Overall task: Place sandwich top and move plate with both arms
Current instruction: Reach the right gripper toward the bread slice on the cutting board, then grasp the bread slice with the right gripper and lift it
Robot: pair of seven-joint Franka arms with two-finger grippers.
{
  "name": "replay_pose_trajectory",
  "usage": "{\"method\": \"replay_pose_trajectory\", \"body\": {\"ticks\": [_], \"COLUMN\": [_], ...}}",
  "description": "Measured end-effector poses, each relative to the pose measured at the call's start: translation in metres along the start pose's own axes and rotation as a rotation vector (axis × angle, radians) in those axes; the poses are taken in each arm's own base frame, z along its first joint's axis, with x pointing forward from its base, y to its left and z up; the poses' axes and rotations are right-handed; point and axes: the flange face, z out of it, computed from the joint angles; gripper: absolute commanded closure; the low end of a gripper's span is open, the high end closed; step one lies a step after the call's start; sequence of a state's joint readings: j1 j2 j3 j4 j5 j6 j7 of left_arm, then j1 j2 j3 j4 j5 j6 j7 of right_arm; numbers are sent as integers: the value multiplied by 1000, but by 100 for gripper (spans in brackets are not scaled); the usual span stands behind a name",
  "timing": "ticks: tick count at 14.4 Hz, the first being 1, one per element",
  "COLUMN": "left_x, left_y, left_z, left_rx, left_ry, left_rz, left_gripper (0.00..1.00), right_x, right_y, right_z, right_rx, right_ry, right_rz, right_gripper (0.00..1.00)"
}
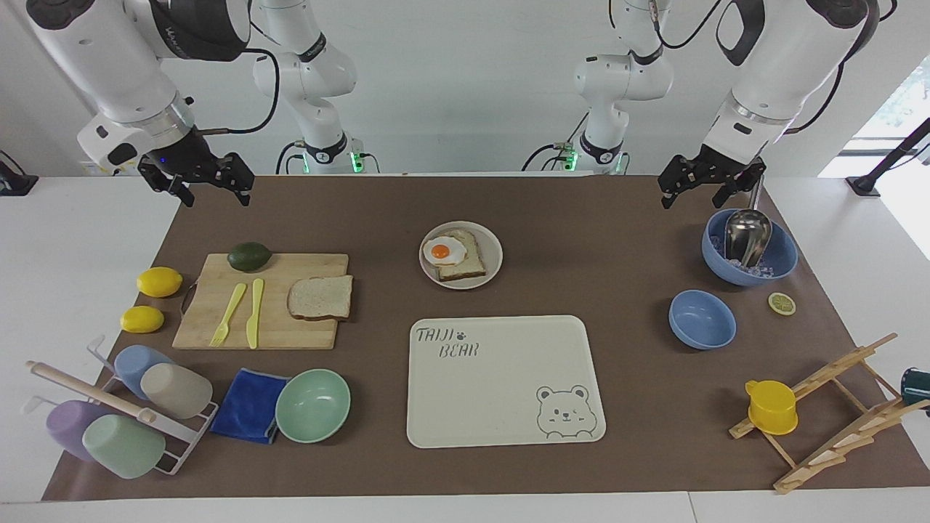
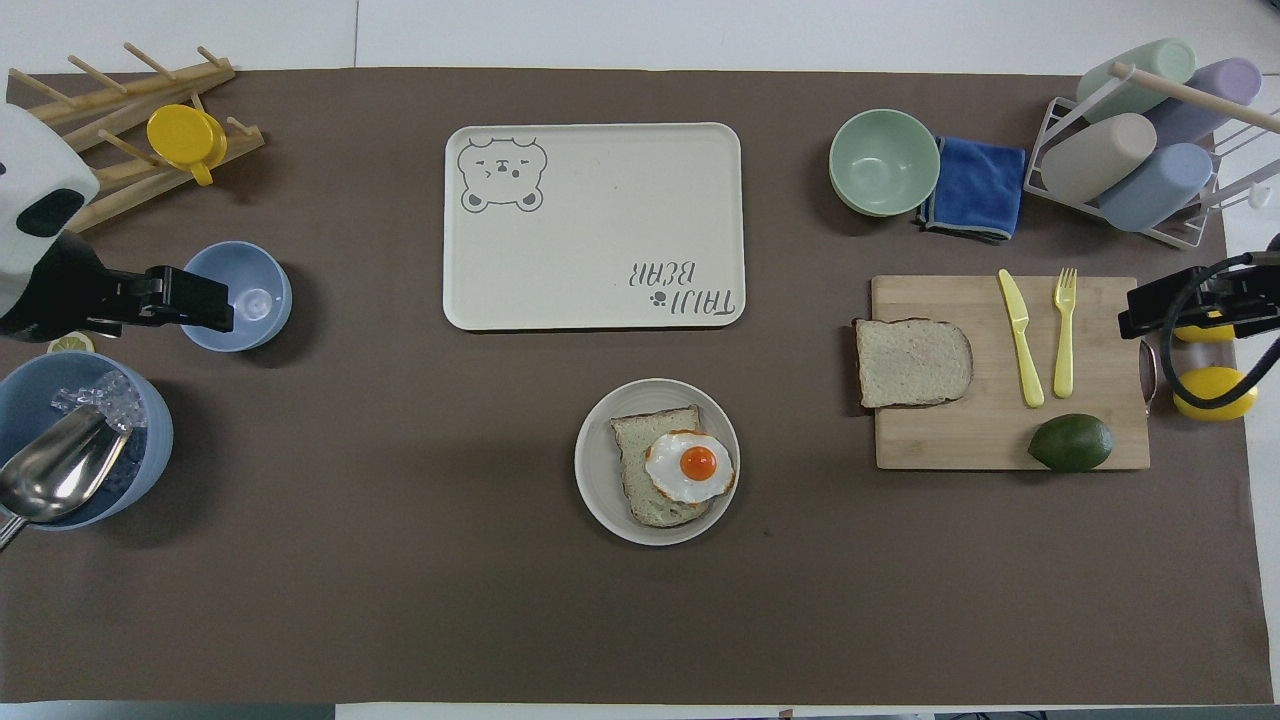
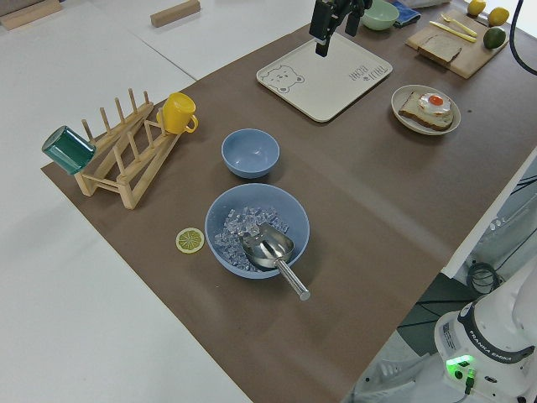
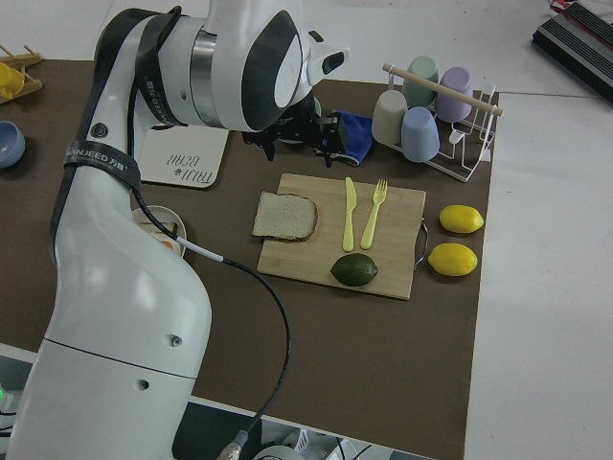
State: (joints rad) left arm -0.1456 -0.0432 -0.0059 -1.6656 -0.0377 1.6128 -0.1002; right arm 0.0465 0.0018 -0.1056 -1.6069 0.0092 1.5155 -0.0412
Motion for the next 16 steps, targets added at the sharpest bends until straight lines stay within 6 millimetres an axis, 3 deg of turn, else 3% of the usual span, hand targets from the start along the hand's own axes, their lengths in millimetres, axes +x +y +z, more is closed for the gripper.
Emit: {"method": "replay_pose_trajectory", "body": {"ticks": [9,12,14,16], "left_x": [0,0,0,0], "left_y": [0,0,0,1], "left_z": [0,0,0,0], "left_rx": [0,0,0,0], "left_ry": [0,0,0,0], "left_rz": [0,0,1,2], "left_gripper": [0,0,0,0], "right_x": [9,10,16,27], "right_y": [-6,-12,-53,-108], "right_z": [-6,-6,9,46], "right_rx": [-4,-112,-211,-288], "right_ry": [35,33,19,-6], "right_rz": [3,3,25,62], "right_gripper": [0,0,0,0]}}
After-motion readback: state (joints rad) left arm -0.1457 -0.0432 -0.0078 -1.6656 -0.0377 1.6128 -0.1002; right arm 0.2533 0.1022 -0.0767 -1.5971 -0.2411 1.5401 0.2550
